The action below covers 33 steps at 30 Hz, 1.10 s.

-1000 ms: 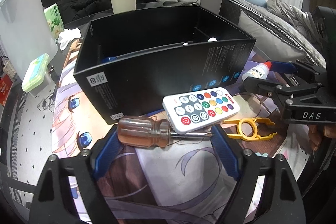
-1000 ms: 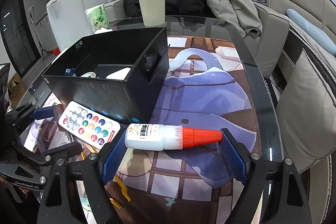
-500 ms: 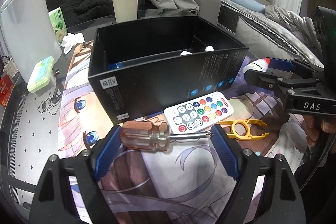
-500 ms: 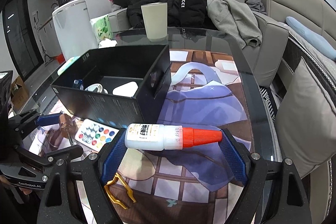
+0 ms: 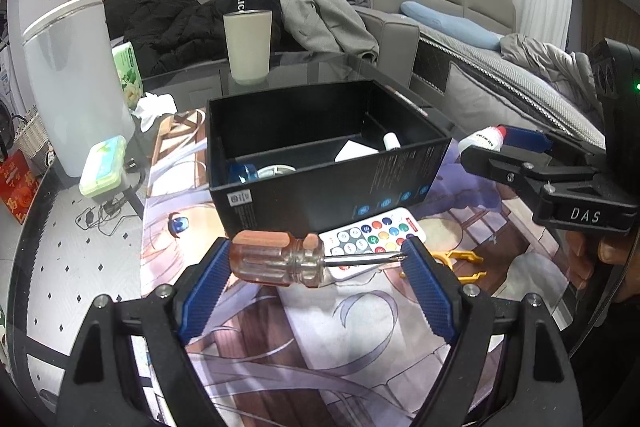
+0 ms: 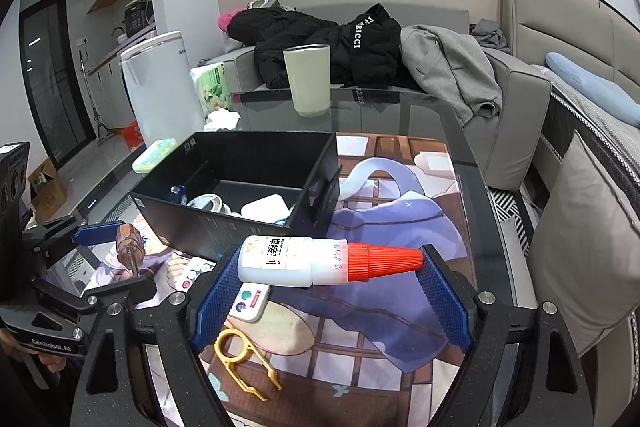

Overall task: Organize rigid objects
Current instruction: 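Lift the glue bottle and screwdriver with both tools and carry them over the box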

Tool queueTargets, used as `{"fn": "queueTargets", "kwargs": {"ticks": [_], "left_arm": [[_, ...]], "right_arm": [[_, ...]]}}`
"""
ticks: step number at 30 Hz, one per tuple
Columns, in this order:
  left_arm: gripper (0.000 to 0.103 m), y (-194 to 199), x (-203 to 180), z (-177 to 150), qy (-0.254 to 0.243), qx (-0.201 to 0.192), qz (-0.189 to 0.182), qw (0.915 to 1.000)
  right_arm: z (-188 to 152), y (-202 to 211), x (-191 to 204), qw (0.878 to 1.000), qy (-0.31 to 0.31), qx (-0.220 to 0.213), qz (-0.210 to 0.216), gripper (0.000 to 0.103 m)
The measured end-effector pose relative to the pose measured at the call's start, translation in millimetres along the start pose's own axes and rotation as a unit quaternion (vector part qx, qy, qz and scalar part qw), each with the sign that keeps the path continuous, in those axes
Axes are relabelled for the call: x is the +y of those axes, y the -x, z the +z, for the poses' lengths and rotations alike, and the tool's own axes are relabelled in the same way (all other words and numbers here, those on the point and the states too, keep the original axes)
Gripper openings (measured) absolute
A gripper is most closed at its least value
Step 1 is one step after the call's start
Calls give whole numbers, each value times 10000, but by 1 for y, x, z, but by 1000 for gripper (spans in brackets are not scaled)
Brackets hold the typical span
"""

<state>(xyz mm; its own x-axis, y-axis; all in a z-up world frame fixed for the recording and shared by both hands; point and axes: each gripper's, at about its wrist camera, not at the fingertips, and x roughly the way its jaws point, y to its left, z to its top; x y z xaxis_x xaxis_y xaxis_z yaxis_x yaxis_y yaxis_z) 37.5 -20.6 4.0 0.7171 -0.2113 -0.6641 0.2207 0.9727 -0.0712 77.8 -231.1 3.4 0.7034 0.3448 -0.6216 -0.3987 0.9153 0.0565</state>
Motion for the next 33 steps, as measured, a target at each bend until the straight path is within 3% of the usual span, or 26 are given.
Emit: {"fn": "queueTargets", "kwargs": {"ticks": [19, 33], "left_arm": [[85, 10, 29, 37, 334, -725, 84, 9968], [85, -4, 34, 55, 382, -863, 132, 9954]], "right_arm": [[19, 10, 27, 9978, 396, -378, 362, 87], [40, -6, 33, 9961, 571, -431, 512, 87]]}}
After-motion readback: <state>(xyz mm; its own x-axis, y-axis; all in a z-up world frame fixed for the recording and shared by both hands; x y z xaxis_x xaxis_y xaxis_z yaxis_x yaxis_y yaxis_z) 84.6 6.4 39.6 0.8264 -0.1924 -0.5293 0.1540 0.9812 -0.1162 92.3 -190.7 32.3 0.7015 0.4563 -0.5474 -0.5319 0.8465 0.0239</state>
